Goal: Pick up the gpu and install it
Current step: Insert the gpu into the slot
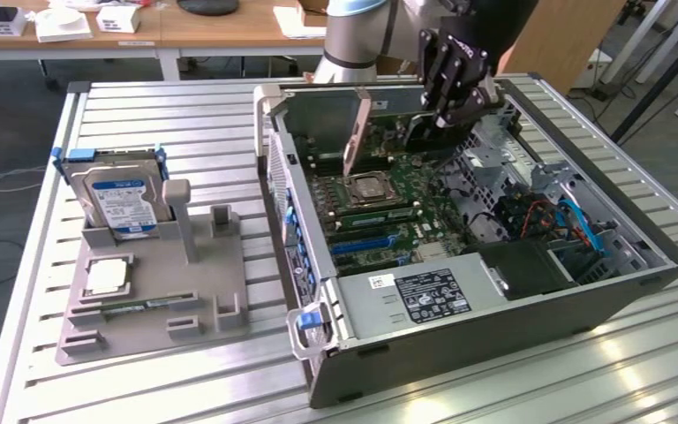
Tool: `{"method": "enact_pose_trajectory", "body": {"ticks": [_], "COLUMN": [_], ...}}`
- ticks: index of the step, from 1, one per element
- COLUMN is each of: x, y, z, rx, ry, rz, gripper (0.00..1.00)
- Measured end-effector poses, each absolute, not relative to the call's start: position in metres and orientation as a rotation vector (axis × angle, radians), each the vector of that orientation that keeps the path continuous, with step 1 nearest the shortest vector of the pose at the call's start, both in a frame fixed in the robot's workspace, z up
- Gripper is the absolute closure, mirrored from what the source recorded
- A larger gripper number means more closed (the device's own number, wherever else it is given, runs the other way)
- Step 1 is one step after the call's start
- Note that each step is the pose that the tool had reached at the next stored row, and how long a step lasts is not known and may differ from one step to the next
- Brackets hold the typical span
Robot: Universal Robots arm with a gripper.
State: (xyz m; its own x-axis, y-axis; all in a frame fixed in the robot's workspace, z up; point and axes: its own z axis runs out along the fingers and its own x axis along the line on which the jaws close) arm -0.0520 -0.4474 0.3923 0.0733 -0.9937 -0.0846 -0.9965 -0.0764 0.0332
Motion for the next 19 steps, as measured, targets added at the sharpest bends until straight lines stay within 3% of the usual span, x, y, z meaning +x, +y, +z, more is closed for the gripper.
{"method": "enact_pose_trajectory", "body": {"ticks": [19], "x": [-0.052], "y": [-0.4474], "z": [0.3834], "rx": [-2.283], "ry": [2.119], "rz": [0.117], "gripper": [0.73]}}
